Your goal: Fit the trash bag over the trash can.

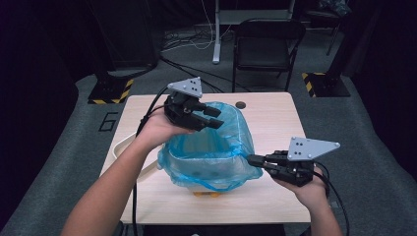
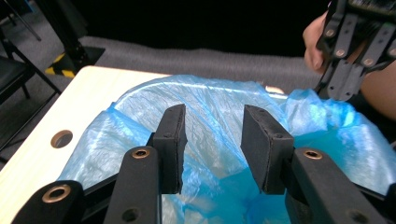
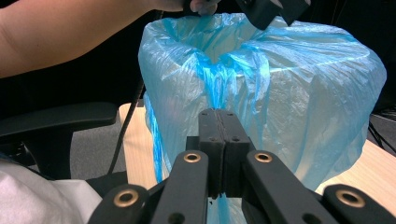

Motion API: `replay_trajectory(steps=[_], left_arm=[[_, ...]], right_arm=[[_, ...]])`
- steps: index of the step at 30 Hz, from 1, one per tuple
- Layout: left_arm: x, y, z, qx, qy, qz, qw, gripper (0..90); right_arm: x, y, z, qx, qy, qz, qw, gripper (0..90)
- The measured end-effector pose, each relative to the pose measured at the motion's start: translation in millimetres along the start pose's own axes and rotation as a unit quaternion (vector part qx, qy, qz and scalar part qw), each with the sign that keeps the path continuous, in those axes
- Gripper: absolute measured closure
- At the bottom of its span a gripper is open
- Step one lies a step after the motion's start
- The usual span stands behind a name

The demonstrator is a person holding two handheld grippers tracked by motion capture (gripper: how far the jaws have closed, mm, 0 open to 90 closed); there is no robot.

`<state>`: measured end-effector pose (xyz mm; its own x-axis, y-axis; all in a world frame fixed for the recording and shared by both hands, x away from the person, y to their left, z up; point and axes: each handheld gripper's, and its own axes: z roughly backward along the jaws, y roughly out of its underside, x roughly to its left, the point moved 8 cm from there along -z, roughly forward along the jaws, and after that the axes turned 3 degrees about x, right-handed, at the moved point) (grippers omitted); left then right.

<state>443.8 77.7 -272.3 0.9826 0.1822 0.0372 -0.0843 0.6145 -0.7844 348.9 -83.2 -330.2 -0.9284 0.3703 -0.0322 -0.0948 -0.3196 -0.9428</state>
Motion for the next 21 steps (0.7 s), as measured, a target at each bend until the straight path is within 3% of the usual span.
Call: replay_trajectory(steps=[9, 16, 21], left_arm=[[-2.1, -3.6, -20.8, 0.063, 0.002, -0.022, 0.9978, 61.0], [3.0, -0.6, -35.1, 0.093, 0.010, -0.013, 0.9955, 60.8], [6.7, 2.9, -47.5, 0.110, 0.013, -0.012, 0.9938, 58.0]], right_arm=[[1.7, -0.9, 1.3, 0.014, 0.002, -0.003, 0.9999, 89.6], [2.3, -3.1, 3.6, 0.017, 0.001, 0.002, 0.9999, 89.8], [0.8, -9.3, 7.2, 0.003, -0.005, -0.002, 1.0000, 90.0]])
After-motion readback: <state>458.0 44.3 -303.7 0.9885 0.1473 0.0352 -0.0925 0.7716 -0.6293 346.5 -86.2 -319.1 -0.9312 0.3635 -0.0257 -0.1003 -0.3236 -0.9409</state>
